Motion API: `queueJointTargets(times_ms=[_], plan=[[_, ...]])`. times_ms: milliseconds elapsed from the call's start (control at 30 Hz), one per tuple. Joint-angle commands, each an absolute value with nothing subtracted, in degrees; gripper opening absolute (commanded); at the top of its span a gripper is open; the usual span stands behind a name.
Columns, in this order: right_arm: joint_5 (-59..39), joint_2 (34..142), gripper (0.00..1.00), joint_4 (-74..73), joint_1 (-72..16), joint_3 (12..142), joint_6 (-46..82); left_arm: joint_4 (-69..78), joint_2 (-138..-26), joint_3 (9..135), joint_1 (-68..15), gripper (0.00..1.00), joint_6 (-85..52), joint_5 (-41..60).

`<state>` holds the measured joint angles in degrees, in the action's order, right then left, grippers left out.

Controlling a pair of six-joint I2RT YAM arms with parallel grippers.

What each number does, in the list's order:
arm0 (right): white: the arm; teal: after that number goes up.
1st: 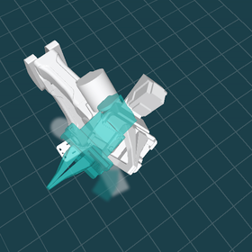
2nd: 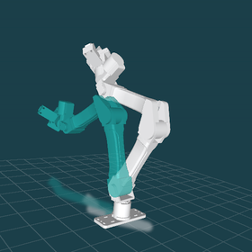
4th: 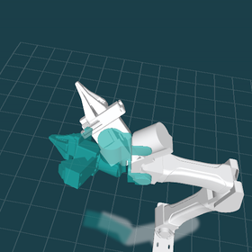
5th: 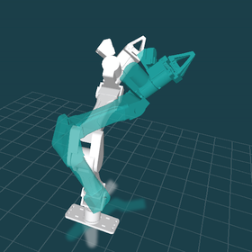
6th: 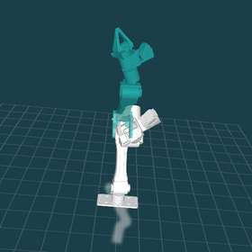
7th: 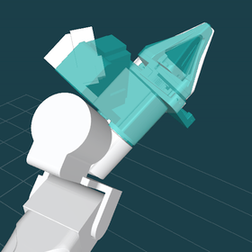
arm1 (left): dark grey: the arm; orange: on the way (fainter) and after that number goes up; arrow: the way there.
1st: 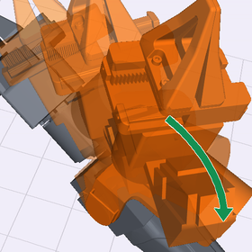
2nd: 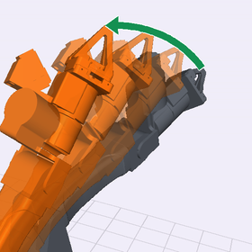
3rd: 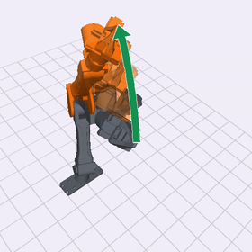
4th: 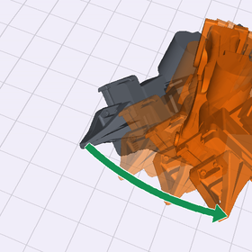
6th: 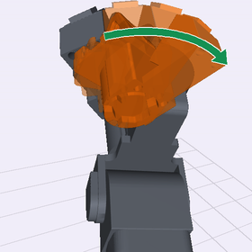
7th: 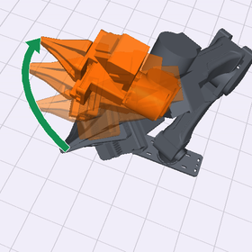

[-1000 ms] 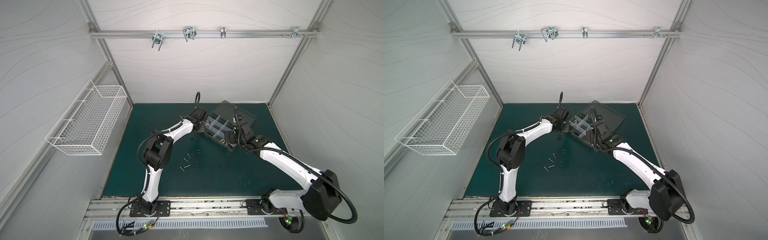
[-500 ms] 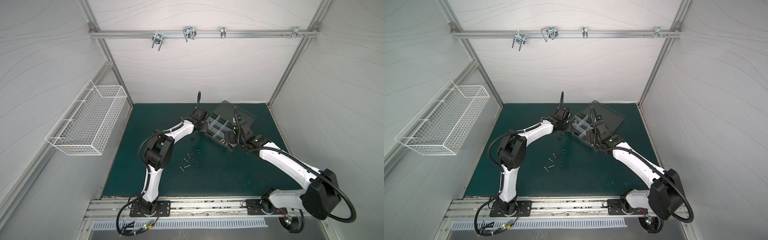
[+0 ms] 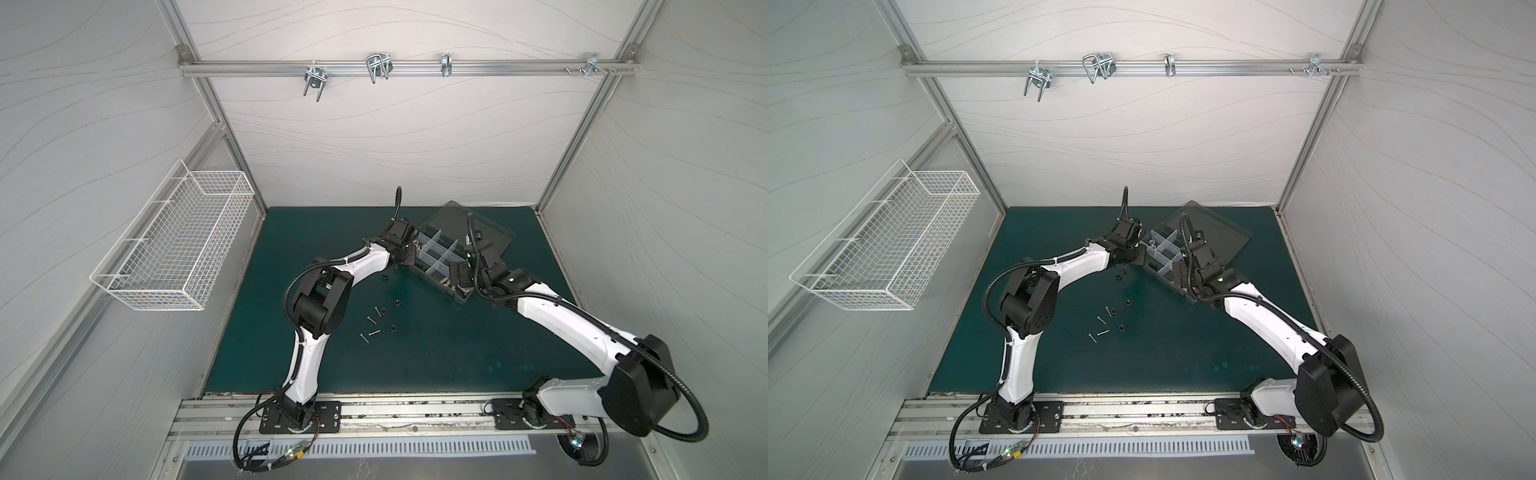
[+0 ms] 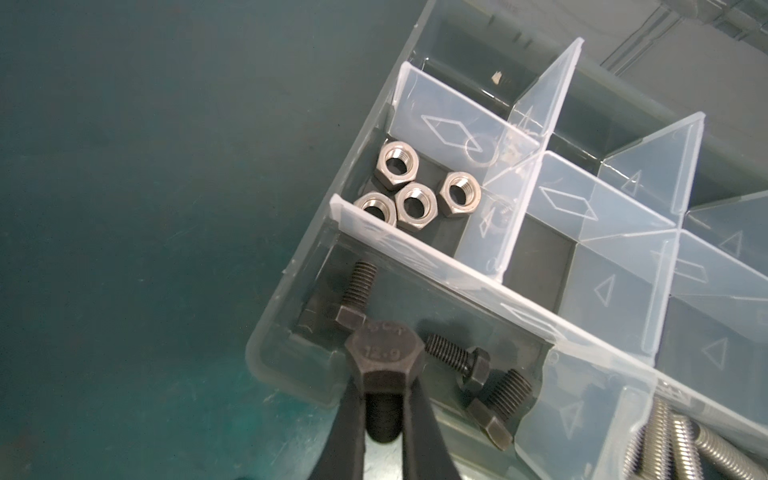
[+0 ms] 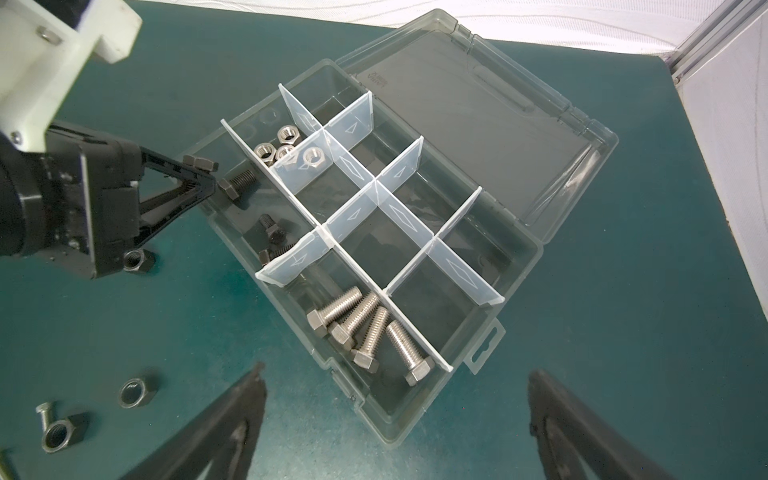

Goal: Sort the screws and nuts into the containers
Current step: 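Carry the black bolt with the left gripper over the black bolt compartment, then open the left gripper to drop the black bolt into the compartment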

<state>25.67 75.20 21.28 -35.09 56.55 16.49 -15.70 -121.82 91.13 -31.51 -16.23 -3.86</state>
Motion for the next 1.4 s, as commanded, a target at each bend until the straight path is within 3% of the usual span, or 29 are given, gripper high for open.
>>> queueJointTargets(times_ms=[0, 1267, 1367], plan=[[25.95, 75.76, 0.99, 20.21, -34.72, 56.95, 15.91, -12.91, -123.48, 90.8, -31.85, 0.0, -16.8, -4.8], [24.78, 76.77, 0.99, 19.55, -33.99, 56.73, 15.75, -11.94, -128.83, 96.05, -33.75, 0.0, -12.06, -6.99], [24.53, 76.62, 0.99, 19.51, -33.93, 56.69, 15.65, -12.91, -128.36, 96.25, -33.77, 0.07, -11.21, -7.45]])
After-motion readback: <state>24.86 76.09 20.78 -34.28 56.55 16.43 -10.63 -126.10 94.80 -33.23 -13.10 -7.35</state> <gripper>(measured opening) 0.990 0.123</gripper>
